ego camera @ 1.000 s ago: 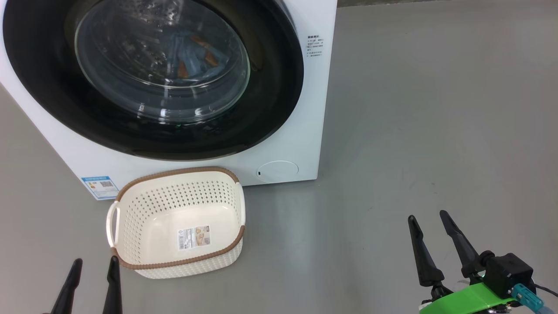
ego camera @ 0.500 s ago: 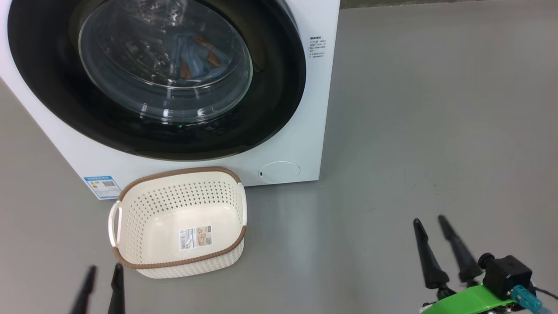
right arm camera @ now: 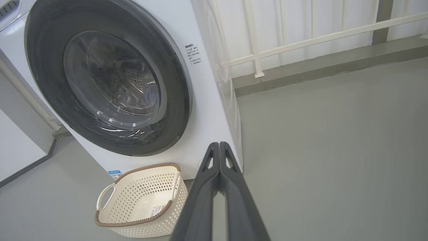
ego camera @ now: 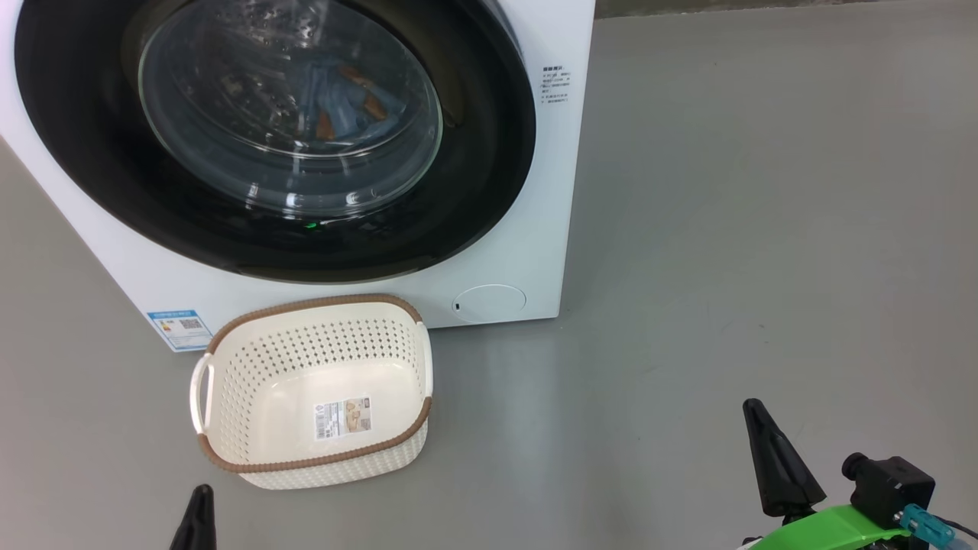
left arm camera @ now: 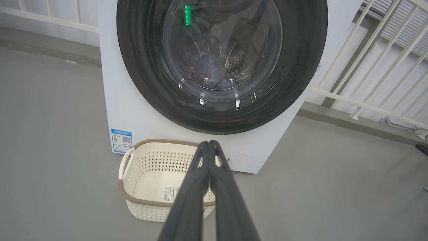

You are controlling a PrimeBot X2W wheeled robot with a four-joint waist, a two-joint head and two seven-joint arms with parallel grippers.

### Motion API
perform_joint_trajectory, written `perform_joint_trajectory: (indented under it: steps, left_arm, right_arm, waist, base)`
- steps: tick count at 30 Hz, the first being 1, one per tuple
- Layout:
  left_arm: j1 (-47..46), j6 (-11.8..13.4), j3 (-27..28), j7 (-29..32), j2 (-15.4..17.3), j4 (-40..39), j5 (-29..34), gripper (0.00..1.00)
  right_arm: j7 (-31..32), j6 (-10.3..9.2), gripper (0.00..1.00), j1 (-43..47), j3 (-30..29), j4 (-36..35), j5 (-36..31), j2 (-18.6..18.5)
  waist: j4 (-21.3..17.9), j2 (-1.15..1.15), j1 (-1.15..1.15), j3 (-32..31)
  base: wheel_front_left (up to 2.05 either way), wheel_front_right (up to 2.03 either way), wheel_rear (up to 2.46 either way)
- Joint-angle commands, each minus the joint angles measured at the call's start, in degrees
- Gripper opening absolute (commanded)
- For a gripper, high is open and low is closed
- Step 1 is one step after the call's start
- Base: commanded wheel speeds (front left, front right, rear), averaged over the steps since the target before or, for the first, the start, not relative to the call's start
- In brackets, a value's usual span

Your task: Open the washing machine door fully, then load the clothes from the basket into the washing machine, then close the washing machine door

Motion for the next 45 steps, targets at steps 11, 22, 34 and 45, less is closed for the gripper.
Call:
perform_joint_trajectory:
  steps: [11, 22, 34, 45]
  left_arm:
    - [-2.7, 0.0, 0.8, 1.9, 0.9, 0.1, -8.1, 0.0]
    - [-4.0, 0.0, 1.1, 3.3, 0.8, 1.0, -14.1, 0.0]
    - [-5.4, -0.1, 1.6, 5.1, 0.7, 1.9, -21.3, 0.0]
    - [-6.7, -0.1, 2.1, 6.8, 0.5, 2.9, -27.8, 0.0]
  right_arm:
    - [1.6, -0.03, 0.0, -1.2, 0.1, -0.7, 9.1, -0.8]
    - [3.0, -0.04, 0.0, -1.7, -0.1, -0.2, 15.7, -1.1]
    - [4.8, -0.05, 0.0, -2.3, -0.4, 0.4, 23.6, -1.4]
    - [6.5, -0.07, 0.0, -2.8, -0.7, 0.9, 30.8, -1.5]
  waist:
    - [-0.1, 0.0, -0.01, -0.1]
    - [-0.1, 0.0, -0.01, -0.3]
    - [-0.2, 0.0, -0.01, -0.5]
    - [-0.3, 0.0, -0.01, -0.7]
  base:
    - [0.0, 0.0, 0.0]
    - [0.0, 0.0, 0.0]
    - [0.0, 0.0, 0.0]
    - [0.0, 0.0, 0.0]
